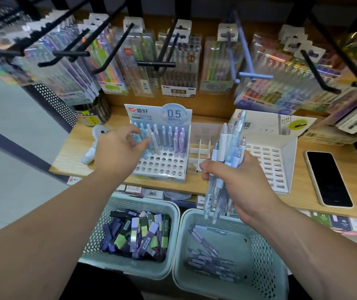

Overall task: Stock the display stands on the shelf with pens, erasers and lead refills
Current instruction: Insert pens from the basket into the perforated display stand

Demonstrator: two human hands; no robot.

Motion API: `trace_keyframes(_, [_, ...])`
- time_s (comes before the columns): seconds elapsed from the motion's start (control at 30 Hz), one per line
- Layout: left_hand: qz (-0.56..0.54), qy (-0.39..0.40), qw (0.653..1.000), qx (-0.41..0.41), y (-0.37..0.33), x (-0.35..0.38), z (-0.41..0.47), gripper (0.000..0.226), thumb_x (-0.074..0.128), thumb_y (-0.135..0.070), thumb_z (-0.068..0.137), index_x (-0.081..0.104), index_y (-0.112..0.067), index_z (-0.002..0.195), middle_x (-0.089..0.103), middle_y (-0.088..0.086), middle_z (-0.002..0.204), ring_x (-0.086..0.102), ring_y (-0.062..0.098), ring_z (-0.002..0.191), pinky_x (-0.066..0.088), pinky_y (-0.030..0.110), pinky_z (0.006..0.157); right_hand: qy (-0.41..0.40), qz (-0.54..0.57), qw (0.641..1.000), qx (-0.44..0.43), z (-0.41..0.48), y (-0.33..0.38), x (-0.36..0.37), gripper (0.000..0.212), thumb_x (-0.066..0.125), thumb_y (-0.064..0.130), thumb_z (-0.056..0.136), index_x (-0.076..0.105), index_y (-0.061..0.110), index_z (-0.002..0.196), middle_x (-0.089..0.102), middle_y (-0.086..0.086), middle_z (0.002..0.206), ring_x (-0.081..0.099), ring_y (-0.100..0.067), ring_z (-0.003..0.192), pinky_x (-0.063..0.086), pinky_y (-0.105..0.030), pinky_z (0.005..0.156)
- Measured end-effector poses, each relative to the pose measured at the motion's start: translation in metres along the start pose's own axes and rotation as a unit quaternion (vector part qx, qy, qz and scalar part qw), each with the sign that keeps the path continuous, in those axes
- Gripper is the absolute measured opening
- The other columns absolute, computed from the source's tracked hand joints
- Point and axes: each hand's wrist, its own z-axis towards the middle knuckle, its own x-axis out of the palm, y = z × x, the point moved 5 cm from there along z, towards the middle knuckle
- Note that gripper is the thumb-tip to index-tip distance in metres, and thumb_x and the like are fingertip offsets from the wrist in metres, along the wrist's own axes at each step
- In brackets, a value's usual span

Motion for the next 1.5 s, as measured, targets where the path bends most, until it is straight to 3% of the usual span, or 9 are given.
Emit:
trace_keyframes(0.2, [0.004,0.023,0.999,0.029,-0.012,0.014,0.007,0.021,0.078,-0.027,0.086,0.078,-0.012,0.100,0.052,-0.007,0.063,0.057,0.021,0.064,0.054,0.037,0.070,-0.007,0.004,1.000,0.008,0.002,-0.002,0.003,0.021,0.077,0.000,0.080,0.066,0.019,0.079,0.069,-0.005,0.069,0.067,-0.022,0.071,0.056,-0.042,0.078])
trace_keyframes(0.47, [-0.015,0.035,0.997,-0.073,-0.015,0.026,0.019,0.014,0.072,-0.028,0.090,0.077,-0.017,0.096,0.059,-0.010,0.069,0.056,0.015,0.071,0.044,0.027,0.068,-0.002,0.021,1.000,0.019,0.005,-0.006,0.000,0.019,0.078,0.003,0.081,0.066,0.014,0.090,0.071,-0.003,0.070,0.069,-0.017,0.067,0.055,-0.032,0.067])
trace_keyframes(0.63, [-0.080,0.023,0.994,-0.066,-0.041,0.013,0.015,0.021,0.072,-0.031,0.087,0.062,-0.022,0.071,0.053,-0.011,0.058,0.051,0.007,0.058,0.043,0.027,0.059,0.024,0.047,0.998,0.043,0.008,-0.008,0.000,0.016,0.078,0.003,0.082,0.069,0.016,0.086,0.073,-0.008,0.076,0.069,-0.021,0.069,0.058,-0.036,0.072])
trace_keyframes(0.7, [-0.186,0.088,0.976,-0.075,-0.063,0.011,0.006,0.024,0.072,-0.034,0.089,0.066,-0.022,0.069,0.058,-0.007,0.056,0.049,0.006,0.051,0.043,0.024,0.053,0.042,0.050,0.997,0.048,0.009,-0.009,0.002,0.014,0.076,0.002,0.083,0.069,0.014,0.085,0.071,-0.012,0.076,0.066,-0.022,0.069,0.056,-0.038,0.075])
trace_keyframes(0.83, [-0.359,0.313,0.870,-0.129,-0.098,0.022,-0.027,0.021,0.070,-0.034,0.089,0.071,-0.015,0.081,0.066,0.002,0.068,0.052,0.017,0.054,0.041,0.022,0.048,0.074,0.046,0.995,0.044,0.007,-0.011,0.009,0.009,0.075,0.007,0.085,0.073,0.013,0.092,0.068,-0.014,0.079,0.063,-0.025,0.070,0.053,-0.038,0.073])
trace_keyframes(0.97, [-0.378,0.429,0.811,-0.124,-0.102,0.034,-0.051,0.041,0.073,-0.047,0.078,0.057,-0.013,0.095,0.067,0.003,0.077,0.060,0.022,0.066,0.049,0.035,0.057,0.003,0.135,0.989,0.060,0.005,-0.013,0.008,0.011,0.071,0.002,0.084,0.069,0.011,0.088,0.066,-0.010,0.071,0.066,-0.025,0.065,0.057,-0.039,0.061])
trace_keyframes(1.07, [-0.318,0.485,0.810,-0.090,-0.100,0.043,-0.070,0.036,0.079,-0.038,0.082,0.054,-0.019,0.099,0.066,0.002,0.082,0.064,0.017,0.070,0.055,0.039,0.067,-0.070,0.155,0.984,0.058,0.011,-0.016,-0.002,0.010,0.073,0.004,0.084,0.068,0.012,0.087,0.066,-0.008,0.069,0.068,-0.024,0.063,0.057,-0.041,0.060])
trace_keyframes(1.23, [-0.329,0.477,0.806,-0.123,-0.091,0.048,-0.078,0.017,0.069,-0.009,0.093,0.052,-0.012,0.093,0.063,0.001,0.070,0.069,0.025,0.068,0.056,0.039,0.066,-0.091,0.141,0.985,0.046,0.014,-0.014,-0.005,0.015,0.077,0.009,0.083,0.065,0.012,0.091,0.059,-0.007,0.069,0.062,-0.026,0.063,0.056,-0.043,0.058])
trace_keyframes(1.5, [-0.408,0.408,0.790,-0.207,-0.085,0.038,-0.065,0.013,0.069,-0.006,0.092,0.065,-0.003,0.103,0.072,0.014,0.080,0.065,0.024,0.057,0.054,0.030,0.052,-0.121,0.180,0.976,0.033,0.022,-0.006,-0.018,0.019,0.081,0.020,0.081,0.065,0.019,0.089,0.065,0.001,0.068,0.067,-0.018,0.065,0.057,-0.037,0.064])
